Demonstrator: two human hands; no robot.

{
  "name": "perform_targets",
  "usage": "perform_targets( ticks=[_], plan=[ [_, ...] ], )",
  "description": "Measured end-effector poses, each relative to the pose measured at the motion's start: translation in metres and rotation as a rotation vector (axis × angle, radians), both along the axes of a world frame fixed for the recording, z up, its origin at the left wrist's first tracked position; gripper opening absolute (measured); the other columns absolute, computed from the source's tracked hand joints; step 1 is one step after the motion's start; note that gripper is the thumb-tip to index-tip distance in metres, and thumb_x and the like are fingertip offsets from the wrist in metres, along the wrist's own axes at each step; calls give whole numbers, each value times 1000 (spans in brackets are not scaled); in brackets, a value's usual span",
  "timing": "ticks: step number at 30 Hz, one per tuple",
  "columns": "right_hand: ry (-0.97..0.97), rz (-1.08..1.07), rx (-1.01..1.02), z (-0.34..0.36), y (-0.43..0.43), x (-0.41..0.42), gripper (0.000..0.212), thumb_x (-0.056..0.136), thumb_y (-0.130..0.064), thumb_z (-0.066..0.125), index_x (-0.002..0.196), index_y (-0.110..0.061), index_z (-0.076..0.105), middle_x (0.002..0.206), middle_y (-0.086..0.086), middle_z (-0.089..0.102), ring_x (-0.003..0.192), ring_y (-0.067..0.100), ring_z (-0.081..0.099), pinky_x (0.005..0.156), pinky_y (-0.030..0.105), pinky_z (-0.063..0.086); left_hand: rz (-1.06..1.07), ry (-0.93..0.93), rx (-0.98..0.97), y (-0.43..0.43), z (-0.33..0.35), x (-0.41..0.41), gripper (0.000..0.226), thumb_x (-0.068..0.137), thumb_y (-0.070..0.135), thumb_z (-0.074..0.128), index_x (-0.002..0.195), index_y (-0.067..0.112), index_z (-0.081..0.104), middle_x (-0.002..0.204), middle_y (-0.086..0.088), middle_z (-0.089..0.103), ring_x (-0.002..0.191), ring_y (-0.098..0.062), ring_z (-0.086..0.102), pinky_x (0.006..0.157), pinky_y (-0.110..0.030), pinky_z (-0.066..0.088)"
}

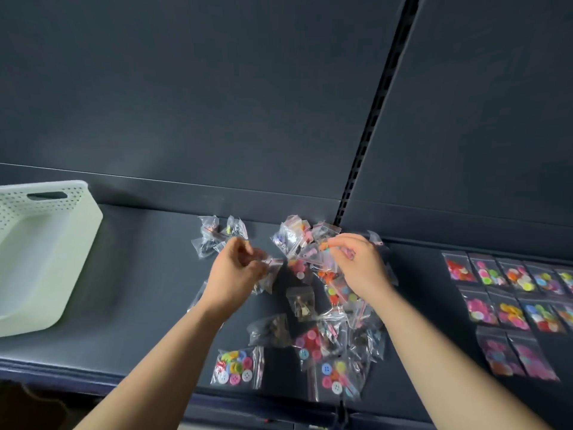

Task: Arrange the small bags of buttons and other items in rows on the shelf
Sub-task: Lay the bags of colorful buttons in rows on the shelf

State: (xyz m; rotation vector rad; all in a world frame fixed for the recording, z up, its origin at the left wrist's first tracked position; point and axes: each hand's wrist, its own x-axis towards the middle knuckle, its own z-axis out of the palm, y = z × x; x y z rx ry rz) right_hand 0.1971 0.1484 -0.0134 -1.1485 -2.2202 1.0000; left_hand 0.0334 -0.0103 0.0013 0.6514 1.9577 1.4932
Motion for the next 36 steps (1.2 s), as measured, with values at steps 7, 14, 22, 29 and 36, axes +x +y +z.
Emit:
perform_targets(
  ticks=[7, 14, 22, 29, 36],
  plan=[
    [-31, -56, -57, -2, 32, 3, 23, 93, -13, 57, 110, -17, 71, 110, -7, 65, 96, 6, 59, 84, 16, 45, -316, 485, -401, 47, -5, 6, 23, 74, 44, 77, 77, 24, 67, 71, 6, 68, 62, -13, 64, 56, -27, 54],
    [-192, -27, -68, -5, 43, -5, 26, 87, -21, 67, 113, -20, 70, 106, -7, 69, 87, 5, 59, 74, 19, 44, -239, 285, -273, 33, 8, -8, 24, 67, 37, 83, 73, 18, 70, 68, -1, 70, 58, -10, 56, 57, -25, 44],
    [-219, -13, -102, 0, 46, -10, 9, 82, -20, 71, 74, -24, 70, 68, -12, 65, 62, 8, 61, 57, 23, 48, -29, -380, 133, 16, 21, -15, 8, 95, 6, 51, 87, 5, 51, 98, -14, 73, 90, -29, 69, 83, -40, 57],
    [81, -77, -278, 23, 37, 17, 20, 82, -3, 61, 80, -22, 59, 86, 4, 68, 77, 22, 65, 74, 41, 55, -51, -332, 97, 14, 19, 4, 9, 95, 11, 51, 97, 2, 51, 79, -17, 63, 74, -27, 64, 66, -33, 61],
    [-113, -87, -294, 18, 17, 44, 28, 99, -21, 40, 115, -20, 63, 114, -6, 59, 94, 9, 53, 79, 26, 40, -142, -244, 35, 6, 16, 19, 28, 95, 27, 52, 87, 0, 55, 71, -10, 53, 60, -13, 63, 70, -33, 56]
  ],
)
